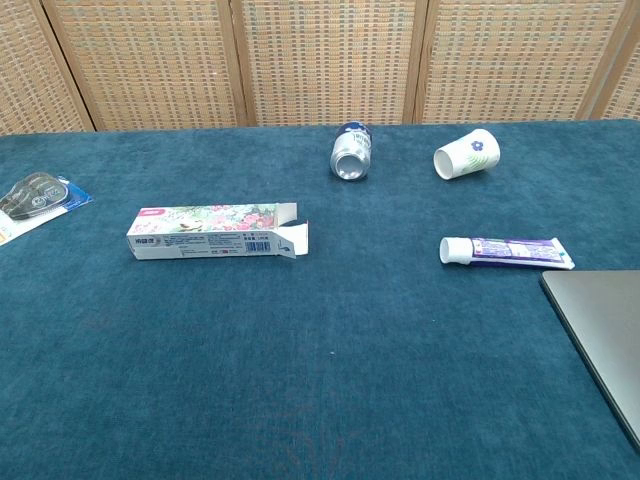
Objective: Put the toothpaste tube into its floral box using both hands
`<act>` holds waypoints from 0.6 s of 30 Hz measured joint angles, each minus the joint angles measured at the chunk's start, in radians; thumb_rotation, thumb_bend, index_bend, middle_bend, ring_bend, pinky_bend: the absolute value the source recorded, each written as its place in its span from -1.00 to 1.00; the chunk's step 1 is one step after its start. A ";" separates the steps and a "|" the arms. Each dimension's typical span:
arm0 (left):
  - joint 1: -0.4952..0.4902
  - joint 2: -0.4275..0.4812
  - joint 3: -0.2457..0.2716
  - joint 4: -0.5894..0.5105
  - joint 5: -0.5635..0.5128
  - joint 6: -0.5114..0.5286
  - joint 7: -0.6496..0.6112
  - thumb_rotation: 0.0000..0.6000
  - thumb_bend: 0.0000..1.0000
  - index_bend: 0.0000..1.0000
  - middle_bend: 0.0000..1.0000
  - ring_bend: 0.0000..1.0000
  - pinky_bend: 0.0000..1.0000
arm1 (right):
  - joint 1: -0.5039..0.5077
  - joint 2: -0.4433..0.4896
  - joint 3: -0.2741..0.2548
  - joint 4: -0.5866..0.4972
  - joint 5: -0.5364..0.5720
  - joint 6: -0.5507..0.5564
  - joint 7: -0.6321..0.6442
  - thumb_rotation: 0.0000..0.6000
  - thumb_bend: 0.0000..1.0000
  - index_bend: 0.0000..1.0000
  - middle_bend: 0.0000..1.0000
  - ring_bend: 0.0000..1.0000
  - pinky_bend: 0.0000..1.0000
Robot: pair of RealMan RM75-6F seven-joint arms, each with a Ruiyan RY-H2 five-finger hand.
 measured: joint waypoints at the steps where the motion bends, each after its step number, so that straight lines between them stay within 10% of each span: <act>1: 0.000 0.001 0.000 0.000 -0.001 -0.001 -0.002 1.00 -0.64 -1.00 -1.00 -1.00 -1.00 | 0.000 -0.001 -0.001 0.000 -0.002 0.000 -0.002 1.00 -1.00 -1.00 -1.00 -1.00 -1.00; 10: 0.001 0.006 -0.007 0.000 -0.017 -0.002 -0.017 1.00 -0.64 -1.00 -1.00 -1.00 -1.00 | 0.047 0.010 -0.001 -0.003 -0.001 -0.092 0.023 1.00 -1.00 -1.00 -1.00 -1.00 -1.00; 18: -0.016 0.005 -0.025 -0.007 -0.066 -0.038 -0.009 1.00 -0.64 -1.00 -1.00 -1.00 -1.00 | 0.265 0.011 0.046 0.024 0.052 -0.443 0.086 1.00 -1.00 -0.94 -0.95 -1.00 -1.00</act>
